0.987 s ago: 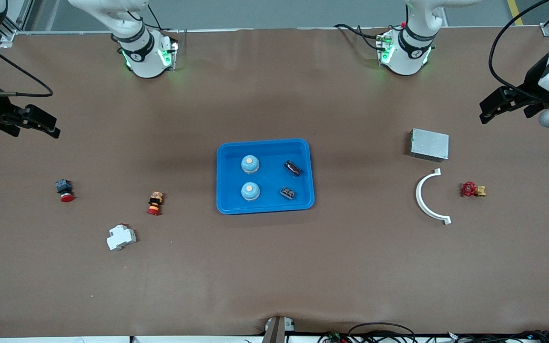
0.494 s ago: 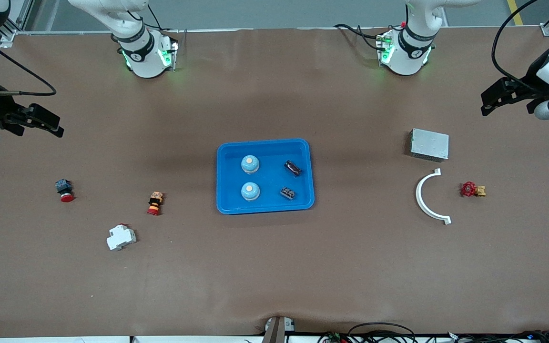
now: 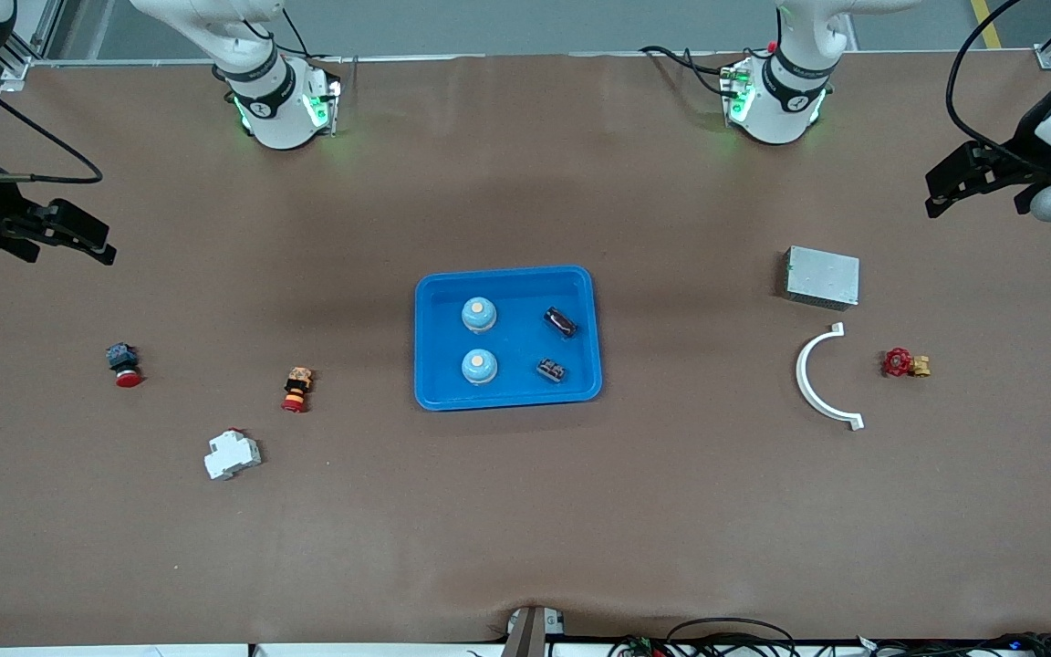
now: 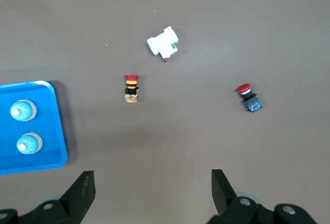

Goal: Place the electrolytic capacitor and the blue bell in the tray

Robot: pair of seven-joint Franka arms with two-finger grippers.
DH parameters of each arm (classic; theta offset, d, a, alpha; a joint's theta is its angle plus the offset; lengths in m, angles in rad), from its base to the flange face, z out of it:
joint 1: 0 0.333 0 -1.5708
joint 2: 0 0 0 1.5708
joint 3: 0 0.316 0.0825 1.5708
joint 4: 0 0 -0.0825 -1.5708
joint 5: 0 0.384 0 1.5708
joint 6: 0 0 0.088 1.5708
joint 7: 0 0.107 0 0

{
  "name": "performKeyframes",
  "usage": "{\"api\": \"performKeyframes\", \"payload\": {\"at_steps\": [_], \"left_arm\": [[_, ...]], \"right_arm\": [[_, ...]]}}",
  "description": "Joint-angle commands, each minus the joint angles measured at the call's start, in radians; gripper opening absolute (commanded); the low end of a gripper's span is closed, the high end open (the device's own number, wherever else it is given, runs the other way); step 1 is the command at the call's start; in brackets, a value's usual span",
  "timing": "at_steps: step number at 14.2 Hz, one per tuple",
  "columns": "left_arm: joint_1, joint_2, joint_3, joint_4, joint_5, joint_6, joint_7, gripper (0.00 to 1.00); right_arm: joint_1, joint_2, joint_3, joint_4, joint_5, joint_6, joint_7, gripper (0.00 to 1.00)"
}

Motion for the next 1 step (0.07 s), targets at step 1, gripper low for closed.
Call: {"api": "performKeyframes", "payload": {"at_steps": [1], "left_arm": [[0.007, 0.003, 0.002, 0.025, -0.013, -0.020, 0.020, 1.00]], "right_arm": [[-0.015, -0.024, 0.008, -0.013, -0.009, 0.003, -0.029, 1.00]]}}
